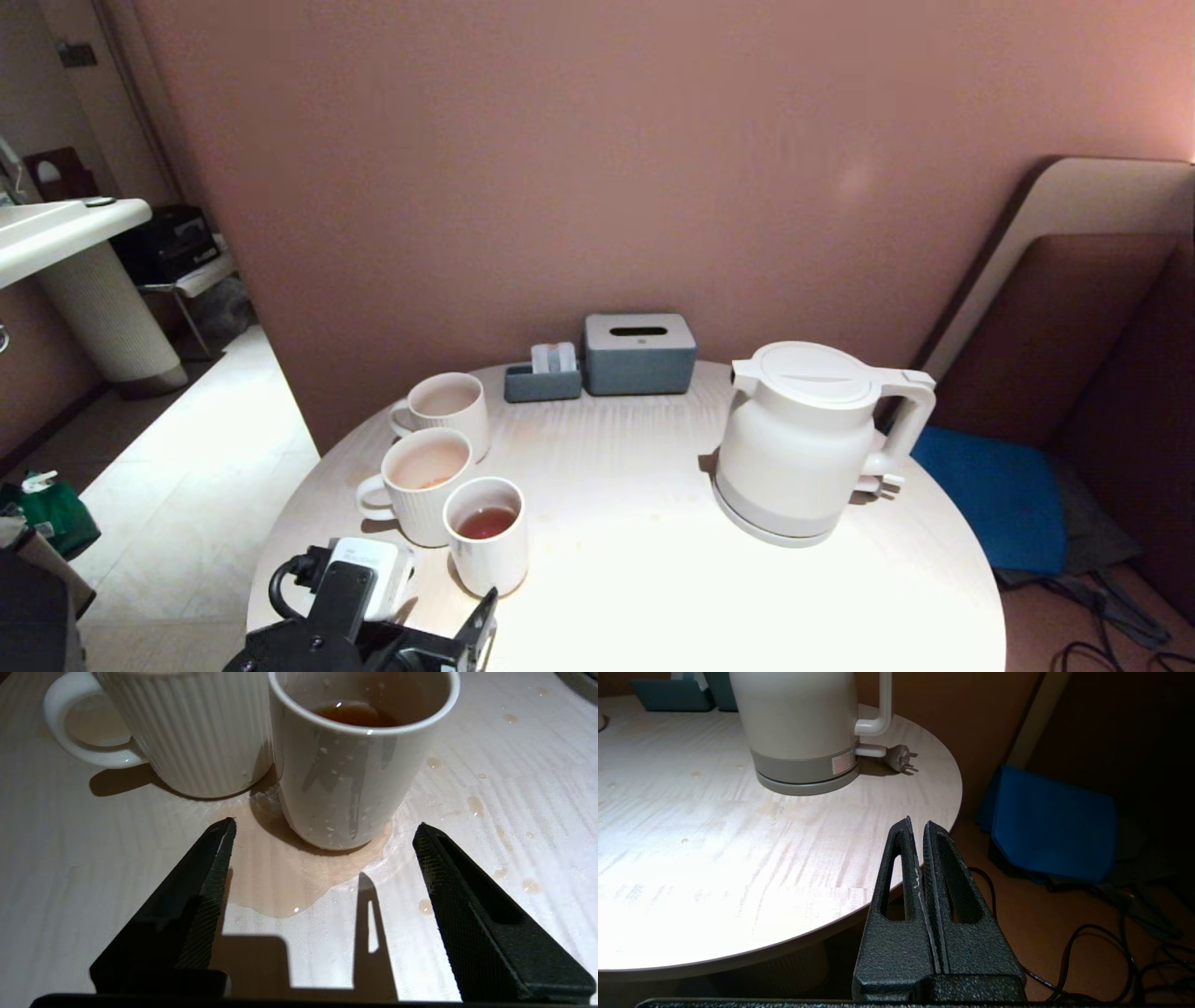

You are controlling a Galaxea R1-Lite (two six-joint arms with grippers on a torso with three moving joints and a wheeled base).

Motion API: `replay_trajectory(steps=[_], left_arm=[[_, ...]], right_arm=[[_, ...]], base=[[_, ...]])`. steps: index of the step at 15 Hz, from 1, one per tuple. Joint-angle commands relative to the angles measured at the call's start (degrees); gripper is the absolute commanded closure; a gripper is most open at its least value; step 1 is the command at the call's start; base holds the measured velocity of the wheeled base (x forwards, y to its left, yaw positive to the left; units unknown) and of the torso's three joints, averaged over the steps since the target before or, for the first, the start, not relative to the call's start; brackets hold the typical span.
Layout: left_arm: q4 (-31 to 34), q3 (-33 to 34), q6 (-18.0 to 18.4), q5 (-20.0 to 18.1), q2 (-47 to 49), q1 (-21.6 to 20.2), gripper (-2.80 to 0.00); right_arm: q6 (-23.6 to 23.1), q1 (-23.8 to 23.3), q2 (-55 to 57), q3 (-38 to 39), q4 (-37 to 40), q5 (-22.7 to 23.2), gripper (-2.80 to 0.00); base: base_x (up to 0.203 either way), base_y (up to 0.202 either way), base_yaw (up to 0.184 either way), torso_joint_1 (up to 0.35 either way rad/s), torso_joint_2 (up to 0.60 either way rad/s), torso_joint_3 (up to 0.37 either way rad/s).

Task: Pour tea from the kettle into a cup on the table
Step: Pick up the cup

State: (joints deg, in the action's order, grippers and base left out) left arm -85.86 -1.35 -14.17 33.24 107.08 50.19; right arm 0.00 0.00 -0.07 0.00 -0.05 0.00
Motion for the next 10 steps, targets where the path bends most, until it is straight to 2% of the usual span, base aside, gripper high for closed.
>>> replay_trajectory(steps=[1,5,10], left_arm=[[-0.4,-2.1,-0.3,0.0,0.8,0.1,-2.80],[-0.5,-3.9,-0.9,0.0,5.2,0.0,-2.80],[-4.1,-4.5,-1.5,0.2,10.9,-0.3,-2.80]], right_arm=[[0.0,0.0,0.1,0.0,0.0,0.0,0.00],[0.0,0.0,0.1,0.0,0.0,0.0,0.00],[0.0,0.0,0.1,0.0,0.0,0.0,0.00]], base=[[0.000,0.000,0.000,0.000,0.00,0.000],[0.000,0.000,0.000,0.000,0.00,0.000],[0.000,0.000,0.000,0.000,0.00,0.000]])
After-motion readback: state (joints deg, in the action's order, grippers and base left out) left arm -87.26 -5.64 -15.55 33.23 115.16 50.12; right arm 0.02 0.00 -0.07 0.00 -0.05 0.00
